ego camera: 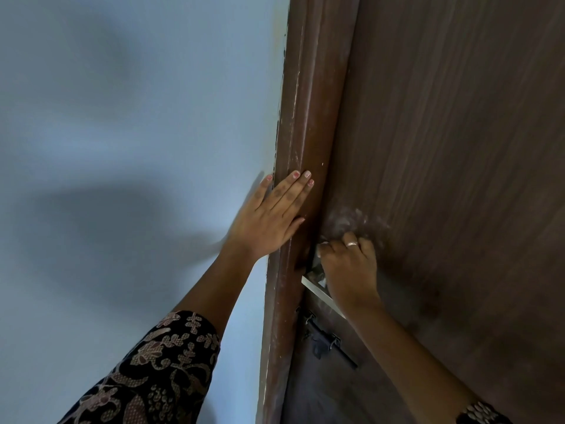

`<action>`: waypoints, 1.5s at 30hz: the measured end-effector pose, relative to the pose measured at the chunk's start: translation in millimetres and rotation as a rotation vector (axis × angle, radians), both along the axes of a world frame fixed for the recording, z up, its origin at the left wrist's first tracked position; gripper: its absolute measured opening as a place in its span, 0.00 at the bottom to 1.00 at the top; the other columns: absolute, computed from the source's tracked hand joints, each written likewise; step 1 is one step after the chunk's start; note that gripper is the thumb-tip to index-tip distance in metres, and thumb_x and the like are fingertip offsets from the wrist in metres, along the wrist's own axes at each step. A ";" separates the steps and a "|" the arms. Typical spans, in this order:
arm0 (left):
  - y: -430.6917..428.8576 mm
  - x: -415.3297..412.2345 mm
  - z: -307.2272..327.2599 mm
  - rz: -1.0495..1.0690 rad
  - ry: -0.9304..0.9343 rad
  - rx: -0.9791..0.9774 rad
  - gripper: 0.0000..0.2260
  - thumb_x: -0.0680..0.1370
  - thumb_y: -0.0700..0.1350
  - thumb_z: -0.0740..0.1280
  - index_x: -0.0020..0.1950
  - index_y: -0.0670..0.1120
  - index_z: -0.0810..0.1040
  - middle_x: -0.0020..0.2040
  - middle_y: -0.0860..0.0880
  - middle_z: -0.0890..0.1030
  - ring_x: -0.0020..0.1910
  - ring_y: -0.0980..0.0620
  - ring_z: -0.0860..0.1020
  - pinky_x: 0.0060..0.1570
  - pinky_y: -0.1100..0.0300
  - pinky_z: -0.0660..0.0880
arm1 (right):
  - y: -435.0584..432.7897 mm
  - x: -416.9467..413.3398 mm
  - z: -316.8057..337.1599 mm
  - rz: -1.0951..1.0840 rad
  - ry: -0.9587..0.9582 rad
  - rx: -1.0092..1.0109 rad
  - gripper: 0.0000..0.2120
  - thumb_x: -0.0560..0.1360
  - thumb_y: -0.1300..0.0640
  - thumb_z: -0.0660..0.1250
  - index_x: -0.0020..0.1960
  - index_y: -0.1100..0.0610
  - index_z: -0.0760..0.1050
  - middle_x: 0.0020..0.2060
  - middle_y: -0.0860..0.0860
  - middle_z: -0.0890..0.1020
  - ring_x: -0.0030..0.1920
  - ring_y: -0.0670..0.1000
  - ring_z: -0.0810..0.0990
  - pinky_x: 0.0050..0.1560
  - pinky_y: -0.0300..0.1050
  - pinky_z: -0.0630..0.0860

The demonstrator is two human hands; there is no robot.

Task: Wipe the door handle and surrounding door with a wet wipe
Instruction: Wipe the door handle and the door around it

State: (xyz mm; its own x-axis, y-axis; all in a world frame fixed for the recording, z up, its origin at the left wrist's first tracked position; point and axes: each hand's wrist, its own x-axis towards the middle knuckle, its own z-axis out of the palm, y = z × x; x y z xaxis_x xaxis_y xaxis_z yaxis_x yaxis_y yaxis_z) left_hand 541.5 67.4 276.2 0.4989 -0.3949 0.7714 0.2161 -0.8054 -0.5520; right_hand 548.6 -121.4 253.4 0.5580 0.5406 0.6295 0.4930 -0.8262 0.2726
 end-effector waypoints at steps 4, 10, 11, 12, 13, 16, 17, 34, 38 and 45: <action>1.3 -1.5 1.4 -0.007 -0.012 -0.003 0.28 0.83 0.55 0.50 0.78 0.42 0.53 0.78 0.45 0.59 0.77 0.48 0.58 0.74 0.48 0.52 | 18.7 5.3 5.3 0.057 -0.041 -0.067 0.03 0.64 0.59 0.75 0.35 0.54 0.81 0.31 0.49 0.83 0.44 0.52 0.81 0.47 0.46 0.75; 0.8 -2.2 2.0 -0.019 -0.004 -0.001 0.28 0.82 0.55 0.50 0.78 0.42 0.54 0.77 0.45 0.61 0.76 0.47 0.59 0.74 0.48 0.52 | -9.5 5.3 -17.8 0.154 -0.127 -0.114 0.02 0.65 0.57 0.72 0.35 0.54 0.81 0.34 0.48 0.82 0.41 0.51 0.79 0.43 0.47 0.72; 0.8 -1.8 2.2 -0.018 -0.003 0.000 0.28 0.82 0.55 0.50 0.78 0.42 0.54 0.77 0.45 0.61 0.76 0.47 0.59 0.74 0.48 0.52 | -13.8 4.3 -21.7 0.150 -0.132 -0.125 0.02 0.65 0.57 0.73 0.34 0.54 0.81 0.34 0.48 0.82 0.41 0.51 0.79 0.44 0.48 0.71; 1.0 -1.4 1.9 -0.015 -0.003 0.000 0.28 0.82 0.55 0.50 0.78 0.42 0.54 0.77 0.45 0.61 0.76 0.47 0.59 0.74 0.48 0.52 | -15.4 4.5 -24.0 0.143 -0.136 -0.132 0.03 0.65 0.56 0.74 0.35 0.54 0.81 0.35 0.49 0.82 0.41 0.51 0.79 0.45 0.48 0.68; 1.3 -0.9 1.4 -0.012 -0.004 0.000 0.28 0.82 0.55 0.50 0.78 0.42 0.53 0.77 0.45 0.61 0.76 0.47 0.59 0.74 0.48 0.51 | -14.4 6.0 -24.4 0.140 -0.142 -0.128 0.03 0.65 0.56 0.74 0.35 0.54 0.81 0.36 0.49 0.81 0.41 0.51 0.79 0.46 0.48 0.66; 1.7 -0.1 0.6 -0.003 -0.002 -0.001 0.28 0.82 0.55 0.50 0.78 0.42 0.53 0.78 0.45 0.60 0.77 0.47 0.57 0.74 0.48 0.51 | -2.2 10.4 -20.8 0.136 -0.119 -0.105 0.02 0.66 0.57 0.71 0.35 0.53 0.81 0.38 0.49 0.81 0.44 0.52 0.78 0.48 0.49 0.67; 1.8 -0.3 0.5 -0.001 -0.003 -0.002 0.28 0.82 0.55 0.50 0.78 0.42 0.53 0.78 0.45 0.60 0.77 0.47 0.57 0.74 0.48 0.51 | 1.5 11.2 -20.3 0.134 -0.095 -0.109 0.01 0.66 0.57 0.72 0.36 0.53 0.81 0.40 0.49 0.82 0.45 0.52 0.78 0.48 0.49 0.69; 0.5 -1.8 1.1 0.006 0.002 -0.005 0.28 0.82 0.55 0.52 0.78 0.42 0.55 0.77 0.44 0.61 0.76 0.47 0.60 0.74 0.48 0.52 | 9.5 10.1 -17.9 0.124 0.314 -0.099 0.08 0.76 0.57 0.63 0.49 0.49 0.80 0.45 0.48 0.83 0.52 0.51 0.77 0.56 0.47 0.63; 1.1 -1.6 1.3 0.013 0.000 0.004 0.28 0.82 0.55 0.52 0.78 0.42 0.55 0.77 0.44 0.61 0.76 0.47 0.60 0.74 0.48 0.53 | -0.9 8.9 -17.1 0.076 0.300 -0.122 0.09 0.77 0.57 0.62 0.50 0.48 0.80 0.42 0.47 0.84 0.47 0.49 0.78 0.54 0.47 0.64; 0.5 -0.8 0.1 0.038 0.006 0.003 0.28 0.83 0.55 0.50 0.79 0.42 0.52 0.78 0.44 0.58 0.77 0.47 0.55 0.75 0.48 0.49 | 3.1 -2.6 -28.4 0.111 0.372 0.013 0.13 0.75 0.59 0.65 0.56 0.46 0.79 0.48 0.46 0.82 0.52 0.49 0.76 0.50 0.45 0.63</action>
